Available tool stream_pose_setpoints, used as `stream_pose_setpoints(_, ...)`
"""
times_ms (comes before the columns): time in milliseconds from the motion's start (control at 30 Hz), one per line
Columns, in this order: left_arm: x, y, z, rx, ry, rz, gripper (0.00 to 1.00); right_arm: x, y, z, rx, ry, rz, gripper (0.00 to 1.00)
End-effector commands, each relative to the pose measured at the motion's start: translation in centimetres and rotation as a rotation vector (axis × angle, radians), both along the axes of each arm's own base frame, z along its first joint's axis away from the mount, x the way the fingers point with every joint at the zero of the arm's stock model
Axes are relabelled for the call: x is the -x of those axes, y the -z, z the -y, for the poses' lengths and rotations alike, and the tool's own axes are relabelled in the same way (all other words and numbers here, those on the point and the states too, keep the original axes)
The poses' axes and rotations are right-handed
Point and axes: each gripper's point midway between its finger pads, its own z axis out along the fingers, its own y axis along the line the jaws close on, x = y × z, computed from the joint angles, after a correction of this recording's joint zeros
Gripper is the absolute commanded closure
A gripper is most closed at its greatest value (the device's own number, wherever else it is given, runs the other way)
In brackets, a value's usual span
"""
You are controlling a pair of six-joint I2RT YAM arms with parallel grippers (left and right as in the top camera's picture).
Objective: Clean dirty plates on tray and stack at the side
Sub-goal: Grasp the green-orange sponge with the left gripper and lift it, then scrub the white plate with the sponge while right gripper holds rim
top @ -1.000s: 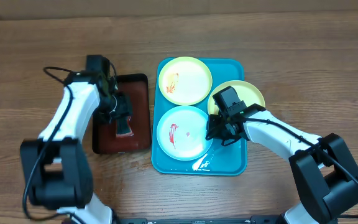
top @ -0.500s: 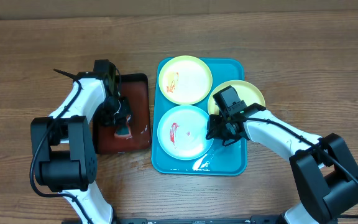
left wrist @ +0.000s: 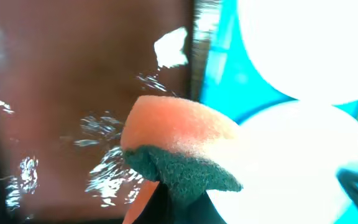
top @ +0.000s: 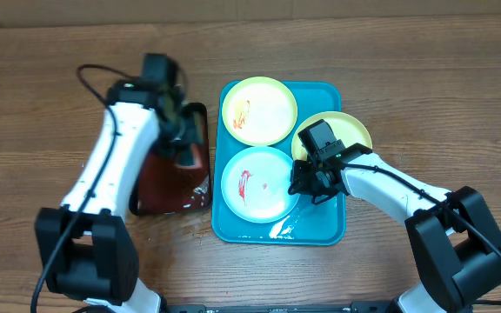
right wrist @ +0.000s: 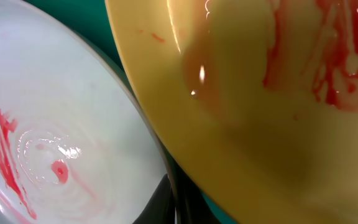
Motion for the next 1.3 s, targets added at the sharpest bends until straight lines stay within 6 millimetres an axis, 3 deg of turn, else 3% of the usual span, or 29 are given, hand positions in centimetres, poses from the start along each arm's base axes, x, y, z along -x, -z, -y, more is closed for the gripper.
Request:
stream_pose_setpoints(0,1.1,0.9,6.5,0.126,0.084,-0.033,0.96,0.1,1.7,2.3,0.097,0.053,-0.023,0.96)
stream_pose_setpoints(67,1.6,2.2,10.1,0.186,0.117,-0.064,0.96,0.2,1.7,2.3,0.099,0.053,-0.027,0.96)
stream_pose_setpoints(167,2.6,4.7,13.8,0.214,0.132,-0.123,0.96,0.2,1.7,2.3,0.1,0.053,-0.029,0.96)
stream_pose_setpoints(267,4.0,7.3,15.9,0.214,0.144,-0.195,0.96,0.2,1.7,2.3,0.101,0.053,-0.029,0.96)
stream_pose_setpoints(333,4.8,8.9,16.3,0.183,0.148,-0.236,0.96,0.3,1.7,2.4,0.102,0.053,-0.031,0.96)
stream_pose_setpoints(500,4.8,10.2,13.0,0.024,0.053,-0.261,0.96,0.4,1.8,2.4,0.104,0.052,-0.036,0.96)
stream_pose_setpoints(633,3.2,9.1,7.6,-0.219,-0.011,-0.21,0.96,0.4,1.8,2.4,0.104,0.052,-0.036,0.96)
stream_pose_setpoints(833,1.7,8.4,4.0,-0.426,0.061,-0.129,0.96,0.4,1.8,2.4,0.105,0.053,-0.036,0.96)
stream_pose_setpoints(900,1.6,8.4,4.0,-0.434,0.07,-0.12,0.96,0.4,1.8,2.4,0.105,0.053,-0.035,0.96)
stream_pose_setpoints(1000,1.6,8.9,6.8,-0.285,0.124,-0.137,0.96,0.4,1.8,2.4,0.104,0.053,-0.035,0.96)
stream_pose_setpoints(1200,2.0,8.8,15.4,0.173,0.215,-0.175,0.96,0.4,1.8,2.5,0.106,0.053,-0.037,0.96)
stream_pose_setpoints(1267,2.7,9.0,17.4,0.261,0.238,-0.206,0.96,0.5,1.8,2.5,0.11,0.054,-0.037,0.96)
